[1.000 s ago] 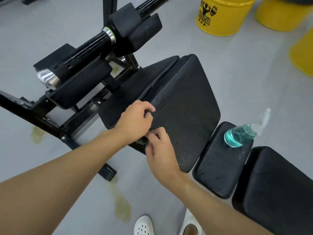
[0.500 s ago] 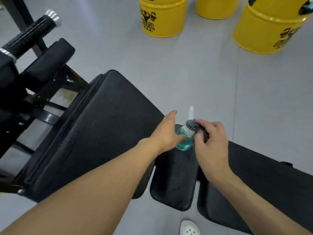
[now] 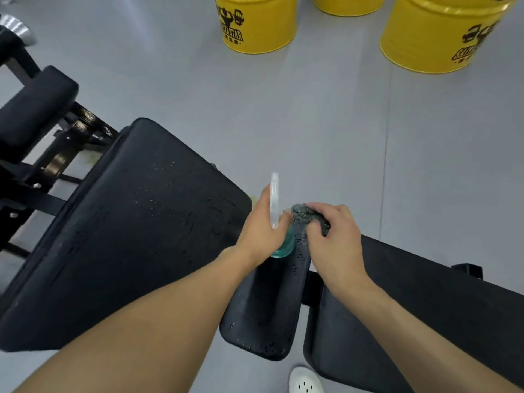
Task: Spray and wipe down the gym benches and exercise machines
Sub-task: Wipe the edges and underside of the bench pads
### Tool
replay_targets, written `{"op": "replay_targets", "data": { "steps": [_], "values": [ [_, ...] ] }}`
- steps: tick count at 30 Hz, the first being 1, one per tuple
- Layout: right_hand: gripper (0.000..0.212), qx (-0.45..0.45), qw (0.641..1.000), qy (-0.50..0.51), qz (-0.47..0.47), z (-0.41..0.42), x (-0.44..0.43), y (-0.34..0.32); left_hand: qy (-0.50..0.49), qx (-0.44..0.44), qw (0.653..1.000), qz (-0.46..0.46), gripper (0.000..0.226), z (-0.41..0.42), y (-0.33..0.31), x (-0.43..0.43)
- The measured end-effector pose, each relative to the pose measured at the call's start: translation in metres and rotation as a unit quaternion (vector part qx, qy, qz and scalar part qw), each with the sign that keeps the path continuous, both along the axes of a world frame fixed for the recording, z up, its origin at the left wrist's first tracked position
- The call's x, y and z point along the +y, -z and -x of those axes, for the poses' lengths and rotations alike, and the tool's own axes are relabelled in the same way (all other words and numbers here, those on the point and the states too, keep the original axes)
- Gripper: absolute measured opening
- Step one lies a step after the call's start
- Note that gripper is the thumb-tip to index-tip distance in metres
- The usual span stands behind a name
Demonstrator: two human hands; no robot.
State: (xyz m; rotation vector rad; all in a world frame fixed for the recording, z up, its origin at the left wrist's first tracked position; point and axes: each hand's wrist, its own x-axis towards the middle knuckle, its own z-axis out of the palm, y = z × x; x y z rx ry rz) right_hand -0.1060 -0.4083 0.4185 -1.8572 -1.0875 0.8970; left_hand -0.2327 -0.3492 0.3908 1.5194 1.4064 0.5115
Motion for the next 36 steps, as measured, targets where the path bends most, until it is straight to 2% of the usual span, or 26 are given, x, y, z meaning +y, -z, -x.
{"op": "replay_targets", "data": {
  "steps": [2, 4, 9, 12, 17, 20, 24, 27, 28, 31, 36],
  "values": [
    [0.033, -0.002, 1.0, -0.015, 0.005, 0.008, -0.003, 0.0, -0.022, 0.0, 1.0, -0.012, 0.036, 0.007, -0.004, -0.011],
    [0.033, -0.006, 1.0, -0.025, 0.01, 0.023, -0.008, -0.001, -0.043, 0.0, 0.999, -0.028, 0.032, 0.023, -0.012, -0.023],
    [0.034, -0.019, 0.998, -0.066, 0.003, 0.09, -0.024, -0.013, -0.113, -0.005, 0.993, -0.038, 0.052, 0.088, -0.04, -0.057],
    [0.034, -0.021, 0.994, -0.104, -0.018, 0.155, -0.041, -0.023, -0.195, -0.051, 0.979, -0.015, 0.048, 0.154, -0.062, -0.094],
    [0.036, 0.004, 0.993, -0.118, -0.022, 0.288, -0.085, -0.039, -0.247, -0.104, 0.963, 0.012, 0.044, 0.279, -0.084, -0.172],
    [0.037, 0.022, 0.991, -0.131, -0.013, 0.366, -0.115, -0.045, -0.328, -0.14, 0.933, 0.041, 0.043, 0.355, -0.085, -0.215],
    [0.035, 0.039, 0.991, -0.125, -0.008, 0.432, -0.145, -0.039, -0.42, -0.153, 0.888, 0.105, 0.018, 0.429, -0.074, -0.246],
    [0.035, 0.051, 0.992, -0.118, -0.003, 0.46, -0.159, -0.03, -0.427, -0.156, 0.88, 0.139, 0.047, 0.461, -0.067, -0.256],
    [0.034, 0.058, 0.992, -0.112, 0.003, 0.462, -0.162, -0.027, -0.425, -0.16, 0.878, 0.151, 0.049, 0.465, -0.065, -0.256],
    [0.031, 0.055, 0.994, -0.098, 0.013, 0.466, -0.167, -0.017, -0.418, -0.167, 0.873, 0.187, 0.025, 0.473, -0.062, -0.253],
    [0.033, 0.058, 0.995, -0.077, 0.009, 0.458, -0.173, 0.0, -0.407, -0.14, 0.889, 0.155, 0.019, 0.468, -0.054, -0.25]
  ]
}}
